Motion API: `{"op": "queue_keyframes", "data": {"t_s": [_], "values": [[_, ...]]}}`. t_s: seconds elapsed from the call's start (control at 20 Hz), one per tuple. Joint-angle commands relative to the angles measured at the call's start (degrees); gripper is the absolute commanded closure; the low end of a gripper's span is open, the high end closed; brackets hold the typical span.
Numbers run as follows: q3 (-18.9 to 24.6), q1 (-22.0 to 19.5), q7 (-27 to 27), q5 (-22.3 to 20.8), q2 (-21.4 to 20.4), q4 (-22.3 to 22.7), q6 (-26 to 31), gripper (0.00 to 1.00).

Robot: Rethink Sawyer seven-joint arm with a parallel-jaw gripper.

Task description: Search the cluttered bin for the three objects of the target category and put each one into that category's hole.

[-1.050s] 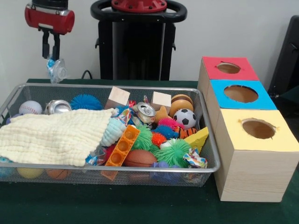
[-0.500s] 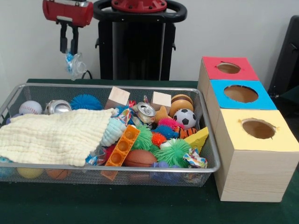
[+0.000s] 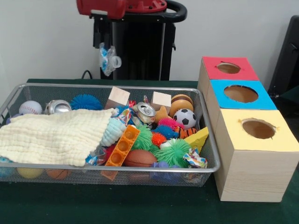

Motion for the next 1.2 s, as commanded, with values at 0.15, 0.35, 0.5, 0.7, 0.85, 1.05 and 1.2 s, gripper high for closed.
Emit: {"op": "queue_keyframes", "data": {"t_s": [0.15,0.35,0.5,0.7,0.85,1.05,1.2], "values": [[-0.3,7.8,11.7,5.7,-2.9,4.3,5.2,1.00],[-3.3,13.4,13.7,7.1,-4.4,3.3,8.1,1.00],[-5.6,17.6,15.6,8.2,-4.8,2.5,9.3,1.00],[-8.7,22.8,17.9,9.8,-5.0,1.0,11.3,1.00],[-10.4,26.2,19.2,11.1,-4.7,-0.4,12.6,1.00],[-13.2,32.0,22.4,11.9,-3.7,-3.7,15.1,1.00],[-14.2,34.6,23.8,12.9,-1.4,-5.6,14.6,1.00]]}}
